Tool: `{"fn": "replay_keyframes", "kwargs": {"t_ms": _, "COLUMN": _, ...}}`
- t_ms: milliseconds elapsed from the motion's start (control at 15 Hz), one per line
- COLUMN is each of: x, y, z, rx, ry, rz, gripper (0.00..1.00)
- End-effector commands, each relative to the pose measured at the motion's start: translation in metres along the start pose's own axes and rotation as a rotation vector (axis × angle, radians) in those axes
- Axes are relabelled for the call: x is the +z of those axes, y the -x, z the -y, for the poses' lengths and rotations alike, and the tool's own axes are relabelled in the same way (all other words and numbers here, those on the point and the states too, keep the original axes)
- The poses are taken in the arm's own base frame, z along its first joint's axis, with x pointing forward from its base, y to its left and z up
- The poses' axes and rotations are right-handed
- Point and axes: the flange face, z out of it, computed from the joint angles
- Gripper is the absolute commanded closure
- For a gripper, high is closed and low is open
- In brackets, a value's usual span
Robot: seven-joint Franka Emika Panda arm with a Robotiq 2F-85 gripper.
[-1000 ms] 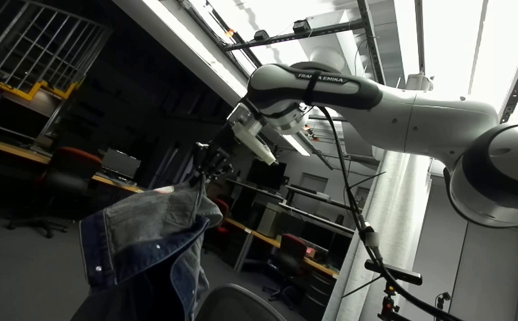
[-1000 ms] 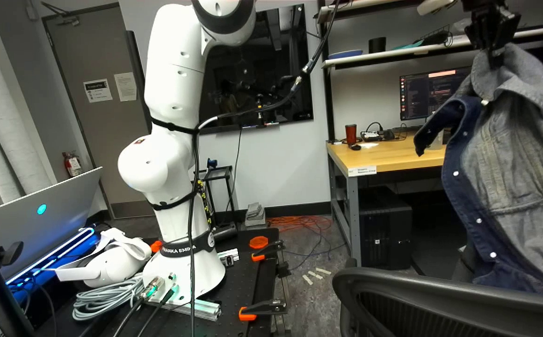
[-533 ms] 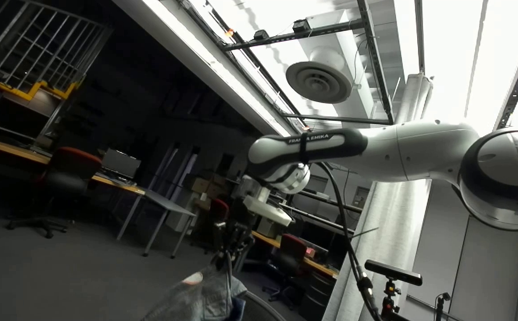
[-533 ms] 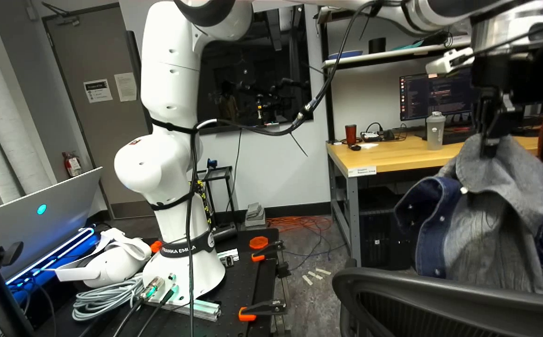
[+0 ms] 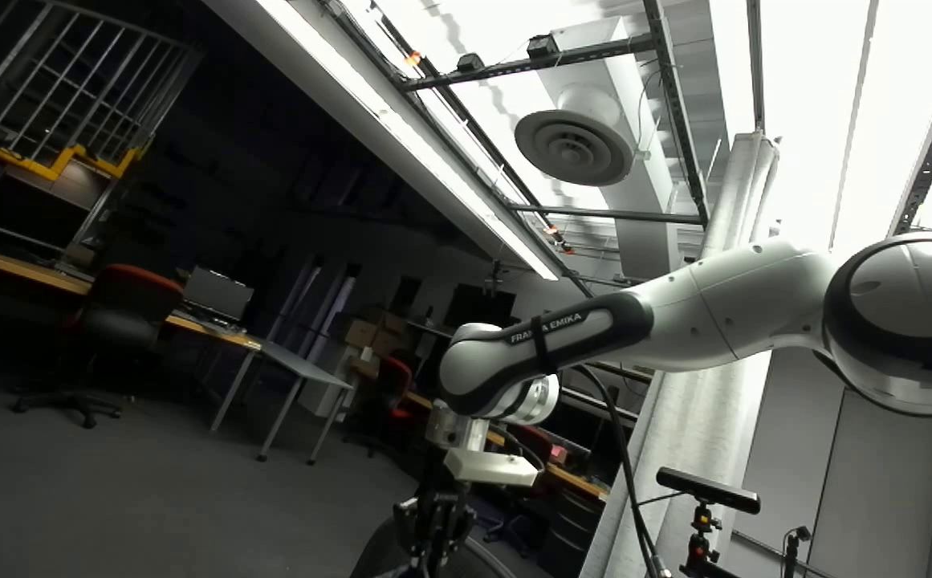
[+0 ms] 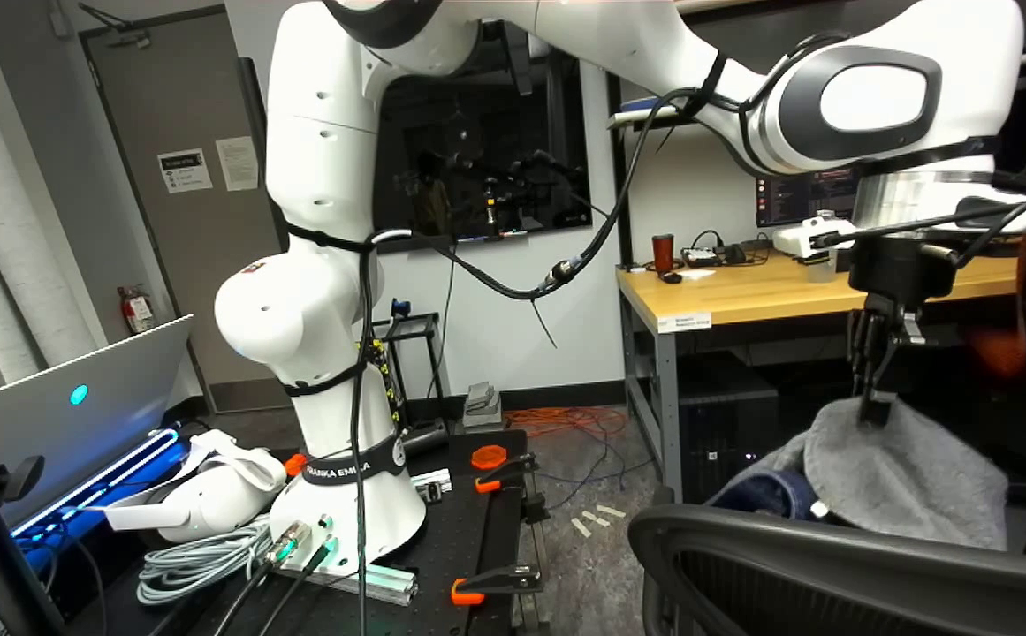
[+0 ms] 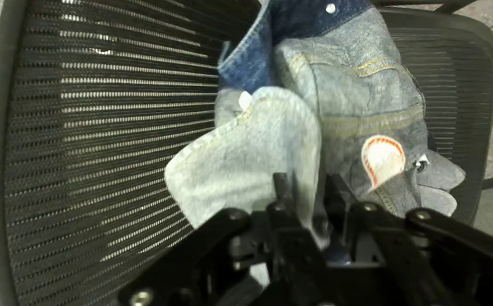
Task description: Remove the jean jacket from the backrest of the chair, place the jacket on the backrest, remove the jacket from the backrest
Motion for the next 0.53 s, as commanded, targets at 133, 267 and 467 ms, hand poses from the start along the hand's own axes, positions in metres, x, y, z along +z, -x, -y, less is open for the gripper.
{"fn": "replay_keyframes", "kwargs": {"t_ms": 133, "x": 0.008, "y": 0.010, "z": -0.011, "rx": -0.048, "ry": 0.065, "rz": -0.045, "gripper": 0.25}}
{"fn": "replay_keyframes", "kwargs": {"t_ms": 267, "x": 0.006, "y": 0.009, "z": -0.016, "rx": -0.045, "ry": 0.071, "rz": -0.069, "gripper": 0.09}}
{"fn": "replay_keyframes", "kwargs": {"t_ms": 467, "x": -0.005, "y": 0.009, "z": -0.021, "rx": -0.042, "ry": 0.070, "rz": -0.138, "gripper": 0.00}}
